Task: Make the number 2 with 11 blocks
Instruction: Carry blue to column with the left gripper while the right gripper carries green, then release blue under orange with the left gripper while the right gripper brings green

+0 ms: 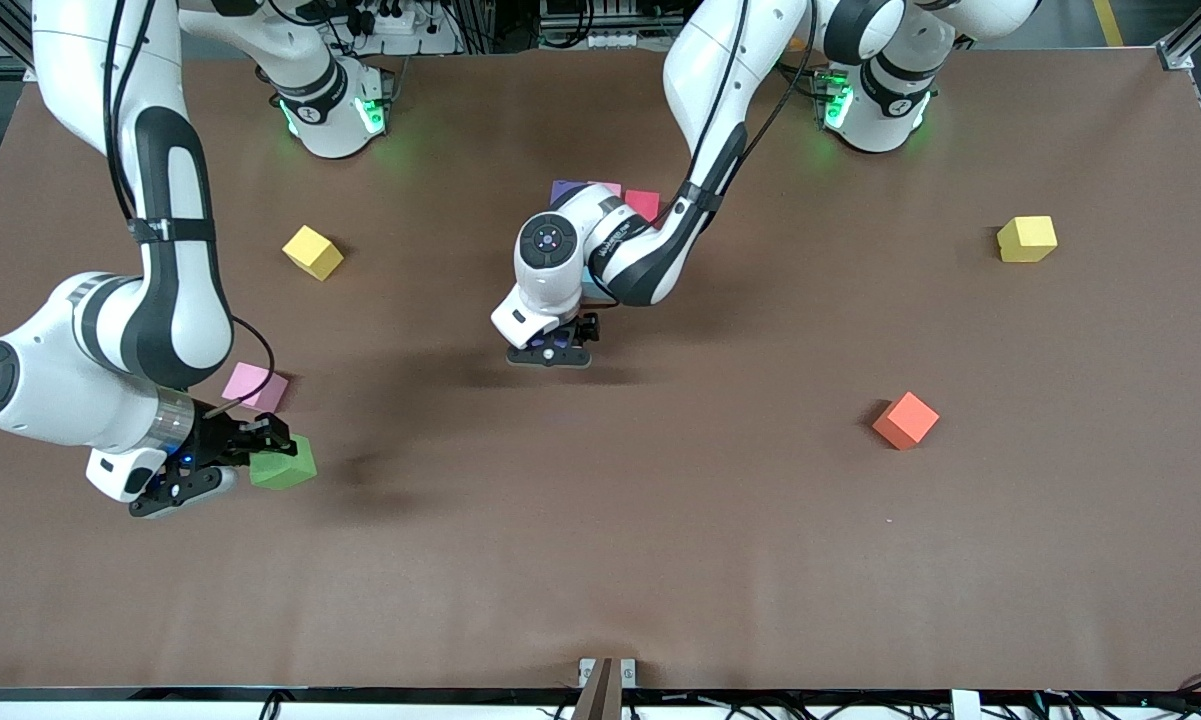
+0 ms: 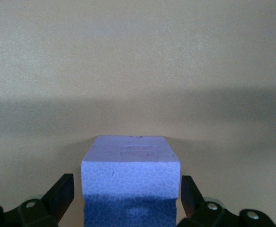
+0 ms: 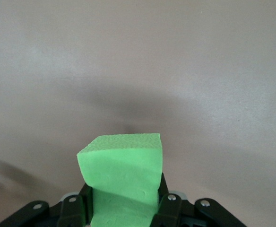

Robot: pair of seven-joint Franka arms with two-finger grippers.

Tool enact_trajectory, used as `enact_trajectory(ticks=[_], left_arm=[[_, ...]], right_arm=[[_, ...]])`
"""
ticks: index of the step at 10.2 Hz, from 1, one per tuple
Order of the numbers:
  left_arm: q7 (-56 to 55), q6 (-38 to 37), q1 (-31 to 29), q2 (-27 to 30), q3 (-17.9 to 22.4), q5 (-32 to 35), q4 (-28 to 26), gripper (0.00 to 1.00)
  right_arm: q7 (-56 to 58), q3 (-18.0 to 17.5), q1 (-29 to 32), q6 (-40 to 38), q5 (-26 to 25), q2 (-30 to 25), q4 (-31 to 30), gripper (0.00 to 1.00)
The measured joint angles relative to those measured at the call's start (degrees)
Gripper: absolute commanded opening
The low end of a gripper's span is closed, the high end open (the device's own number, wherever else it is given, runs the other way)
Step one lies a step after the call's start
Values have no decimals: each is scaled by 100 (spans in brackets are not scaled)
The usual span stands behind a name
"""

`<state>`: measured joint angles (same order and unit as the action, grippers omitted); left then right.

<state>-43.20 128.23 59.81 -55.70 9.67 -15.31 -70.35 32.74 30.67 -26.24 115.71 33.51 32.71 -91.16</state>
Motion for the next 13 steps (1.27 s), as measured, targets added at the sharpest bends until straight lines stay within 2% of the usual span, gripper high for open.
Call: enact_trajectory(ticks=[2,4,6,8,10,13], left_arm=[[7,-2,91,15,87,-1,33,100],[26,-289,264,275,483,-4,68,100],[181,-643,277,776,896,-4,-109,100],[279,-702,252,1358,1291,-4,-486,100],[299,-778,212,1896,1712,-4,-994,100],[1213,-785,-323,2486,2073,-5,-1899,100]], right_arm=[[-180,-1,-77,-90,0,-33,0,17],[-376,-3,-208,-121,0,-105,0,17],[-427,-2,-333,-179,0,-144,0,17],[-427,-10,-564,-304,-2,-209,-2,16],[-443,-15,-1053,-333,-2,-266,2,16],[-507,-19,-1714,-320,-8,-269,6,16]])
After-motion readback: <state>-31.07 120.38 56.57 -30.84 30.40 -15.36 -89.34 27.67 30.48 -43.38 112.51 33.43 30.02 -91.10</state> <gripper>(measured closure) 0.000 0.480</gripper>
